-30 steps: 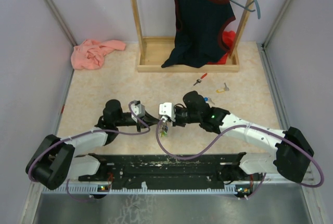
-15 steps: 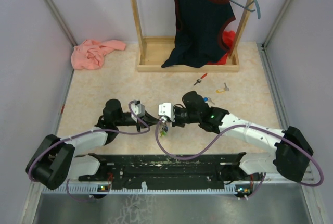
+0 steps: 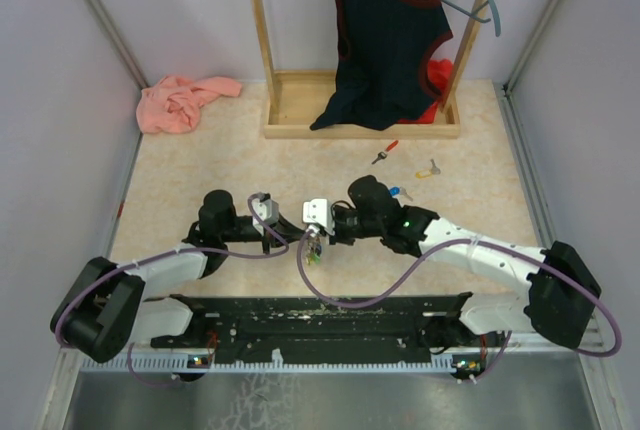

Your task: Put the keys on the keyring

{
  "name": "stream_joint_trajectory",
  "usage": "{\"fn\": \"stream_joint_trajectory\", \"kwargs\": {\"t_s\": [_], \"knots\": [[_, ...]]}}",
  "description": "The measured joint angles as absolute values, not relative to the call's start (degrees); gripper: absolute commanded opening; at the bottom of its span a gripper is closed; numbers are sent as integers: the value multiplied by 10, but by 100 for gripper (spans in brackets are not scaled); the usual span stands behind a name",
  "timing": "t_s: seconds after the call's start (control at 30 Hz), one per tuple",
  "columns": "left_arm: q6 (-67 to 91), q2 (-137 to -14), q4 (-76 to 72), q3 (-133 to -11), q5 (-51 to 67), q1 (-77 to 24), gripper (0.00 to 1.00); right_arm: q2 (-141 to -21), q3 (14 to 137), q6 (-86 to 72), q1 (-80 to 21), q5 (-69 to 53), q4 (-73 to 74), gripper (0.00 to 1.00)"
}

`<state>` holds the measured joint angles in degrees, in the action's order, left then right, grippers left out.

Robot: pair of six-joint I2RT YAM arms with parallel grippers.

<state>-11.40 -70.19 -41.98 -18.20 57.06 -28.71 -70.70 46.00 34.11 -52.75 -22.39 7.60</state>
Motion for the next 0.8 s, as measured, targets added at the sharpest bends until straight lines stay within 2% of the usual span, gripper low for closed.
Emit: {"fn": "stream_joint_trajectory", "kwargs": {"t_s": [0.8], "knots": [[-110,-701,-399,-192,568,-288,1,-728,485,325,-539,-225,80,0]]}}
